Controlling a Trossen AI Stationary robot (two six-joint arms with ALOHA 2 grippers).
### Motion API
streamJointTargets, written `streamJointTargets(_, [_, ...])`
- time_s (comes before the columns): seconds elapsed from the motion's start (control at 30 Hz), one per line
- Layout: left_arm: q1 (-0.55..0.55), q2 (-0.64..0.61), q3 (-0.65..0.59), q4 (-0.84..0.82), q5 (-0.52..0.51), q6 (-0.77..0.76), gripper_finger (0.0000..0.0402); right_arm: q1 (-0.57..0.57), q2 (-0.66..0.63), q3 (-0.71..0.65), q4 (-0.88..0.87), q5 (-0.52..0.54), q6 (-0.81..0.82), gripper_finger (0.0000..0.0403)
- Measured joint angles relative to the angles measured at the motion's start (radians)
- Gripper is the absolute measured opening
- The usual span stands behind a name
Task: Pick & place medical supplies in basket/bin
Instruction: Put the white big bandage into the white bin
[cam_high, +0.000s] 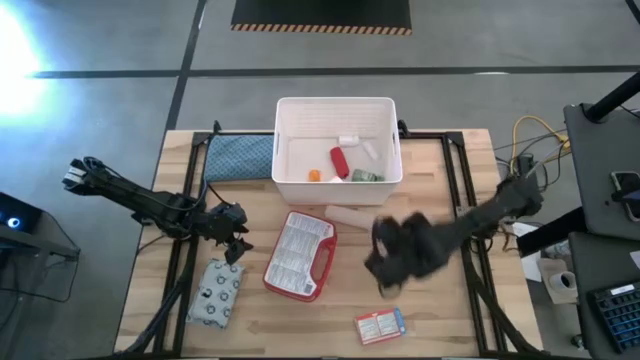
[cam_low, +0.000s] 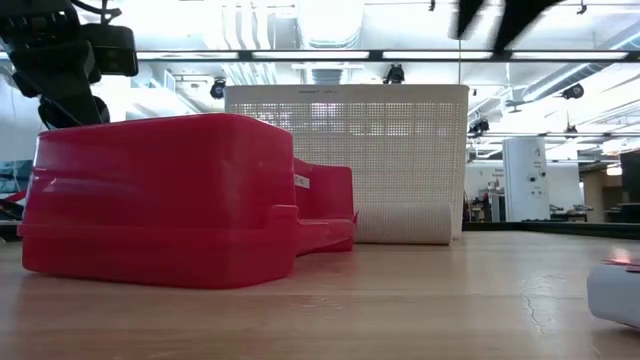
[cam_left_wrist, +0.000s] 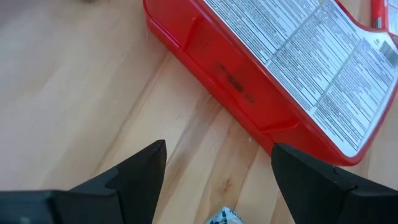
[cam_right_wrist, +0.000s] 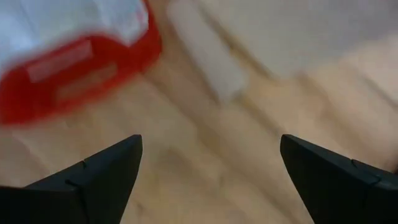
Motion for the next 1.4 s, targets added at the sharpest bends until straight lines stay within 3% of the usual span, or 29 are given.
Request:
streamJointTargets(0.1, [0.0,0.0,0.0,0.0,-0.02,0.0,0.0269,0.039,0.061,-0.039,-0.015,0.013,0.068,0.0372])
streamJointTargets(0.23, [0.0,0.0,0.0,0.0,-0.023,0.0,0.0269,-0.019,0.099,-0.157,0.052,-0.045,0.102,0.0365])
streamJointTargets(0.43, [0.0,0.0,0.0,0.0,-0.013,0.0,0.0269,-0.171,0.038,-0.355,0.501,-0.111,-0.187,0.0328])
streamJointTargets(0.67, [0.0,0.0,-0.001,0.001,0.002,-0.071,0.0269,-0.301,0.019,-0.442,0.536,-0.119,-0.429,0.0326])
streamJointTargets(0.87, [0.0,0.0,-0.001,0.0,0.002,-0.095,0.0269,-0.354,0.019,-0.529,0.715,-0.131,-0.593,0.0341])
streamJointTargets(1.0, [0.0,0.0,-0.001,0.0,0.002,-0.124,0.0269,-0.373,0.017,-0.561,0.782,-0.065,-0.626,0.0343])
streamJointTargets(1.2, [0.0,0.0,-0.001,0.0,0.002,-0.154,0.0269,-0.386,0.024,-0.62,0.932,-0.155,-0.638,0.0336])
streamJointTargets(1.4, [0.0,0.005,-0.001,0.0,0.002,-0.158,0.0269,-0.38,0.025,-0.684,1.0,-0.161,-0.608,0.0325])
